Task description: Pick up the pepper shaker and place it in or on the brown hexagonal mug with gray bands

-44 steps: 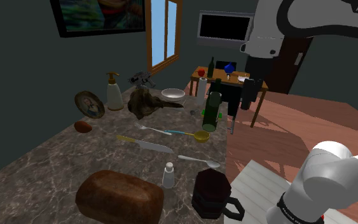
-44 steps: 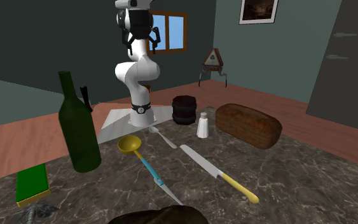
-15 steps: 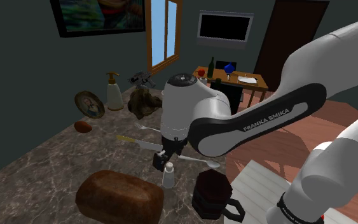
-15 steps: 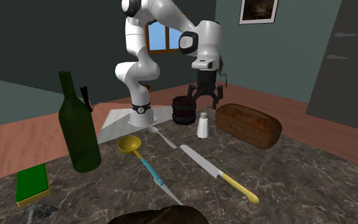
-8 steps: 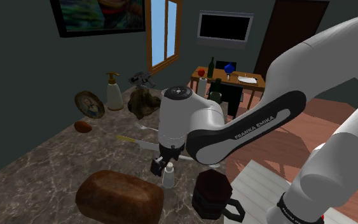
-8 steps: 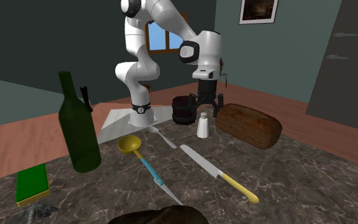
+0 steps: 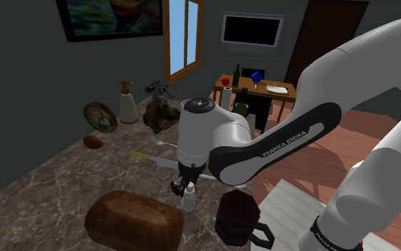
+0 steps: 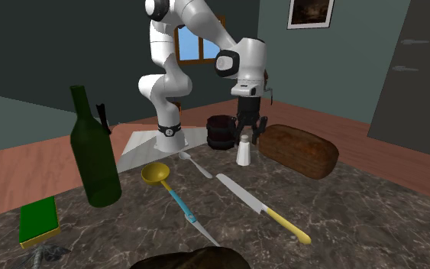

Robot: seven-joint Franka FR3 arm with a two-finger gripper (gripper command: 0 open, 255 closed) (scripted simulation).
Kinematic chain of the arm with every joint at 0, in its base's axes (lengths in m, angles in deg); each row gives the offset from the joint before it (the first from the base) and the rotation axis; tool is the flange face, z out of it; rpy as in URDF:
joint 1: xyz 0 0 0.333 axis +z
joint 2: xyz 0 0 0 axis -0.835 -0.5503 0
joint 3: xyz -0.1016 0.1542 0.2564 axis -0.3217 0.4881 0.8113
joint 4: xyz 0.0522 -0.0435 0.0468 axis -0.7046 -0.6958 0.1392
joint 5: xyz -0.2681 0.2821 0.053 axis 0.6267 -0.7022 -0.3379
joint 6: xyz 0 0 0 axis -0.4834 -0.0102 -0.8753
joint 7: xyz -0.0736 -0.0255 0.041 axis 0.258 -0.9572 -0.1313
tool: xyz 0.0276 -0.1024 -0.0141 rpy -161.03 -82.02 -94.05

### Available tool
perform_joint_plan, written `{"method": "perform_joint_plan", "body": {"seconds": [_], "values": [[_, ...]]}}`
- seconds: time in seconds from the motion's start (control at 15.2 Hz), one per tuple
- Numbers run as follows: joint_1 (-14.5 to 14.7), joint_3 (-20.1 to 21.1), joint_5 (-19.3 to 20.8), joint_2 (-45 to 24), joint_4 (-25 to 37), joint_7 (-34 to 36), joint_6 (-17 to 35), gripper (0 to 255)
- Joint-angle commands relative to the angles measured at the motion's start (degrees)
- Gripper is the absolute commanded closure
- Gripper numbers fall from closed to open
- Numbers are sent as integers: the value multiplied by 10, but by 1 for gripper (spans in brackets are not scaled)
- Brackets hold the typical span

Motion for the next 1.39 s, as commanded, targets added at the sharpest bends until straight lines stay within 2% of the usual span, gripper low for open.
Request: {"method": "perform_joint_plan", "body": {"seconds": [0.0,0.53,1.32], "values": [[0,0,0,0,0,0,0,255],[0,0,0,0,0,0,0,255],[14,-22,-56,62,46,-51,-94,255]]}}
